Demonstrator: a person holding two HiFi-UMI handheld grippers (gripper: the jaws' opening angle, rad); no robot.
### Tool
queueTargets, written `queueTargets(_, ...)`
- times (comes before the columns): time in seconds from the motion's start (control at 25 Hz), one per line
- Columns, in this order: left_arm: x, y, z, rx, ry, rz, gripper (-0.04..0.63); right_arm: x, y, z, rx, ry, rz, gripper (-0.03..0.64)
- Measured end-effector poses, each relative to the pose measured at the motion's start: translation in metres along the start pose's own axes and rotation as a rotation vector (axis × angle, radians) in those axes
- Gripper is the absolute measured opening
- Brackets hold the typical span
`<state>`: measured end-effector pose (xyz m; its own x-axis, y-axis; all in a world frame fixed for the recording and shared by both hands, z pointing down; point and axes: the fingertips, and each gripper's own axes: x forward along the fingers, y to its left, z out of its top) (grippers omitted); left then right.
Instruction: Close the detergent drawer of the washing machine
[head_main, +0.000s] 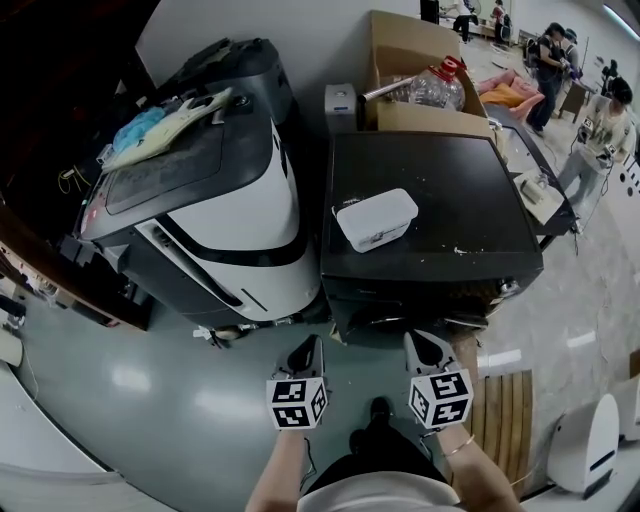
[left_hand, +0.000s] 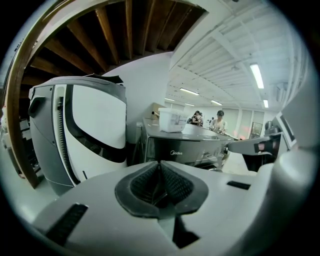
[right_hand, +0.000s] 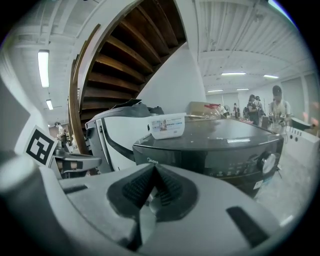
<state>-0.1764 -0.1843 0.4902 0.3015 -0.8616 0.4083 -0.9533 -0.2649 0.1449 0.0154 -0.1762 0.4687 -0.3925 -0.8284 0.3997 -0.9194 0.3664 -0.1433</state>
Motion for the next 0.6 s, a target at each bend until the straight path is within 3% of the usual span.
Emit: queueTargets(0.6, -0.038, -0.007, -0.003, -0.012, -0.036, -0.009, -0.005, -0.026, 0.006, 0.001, -0.014, -0.030, -0.014, 0.002)
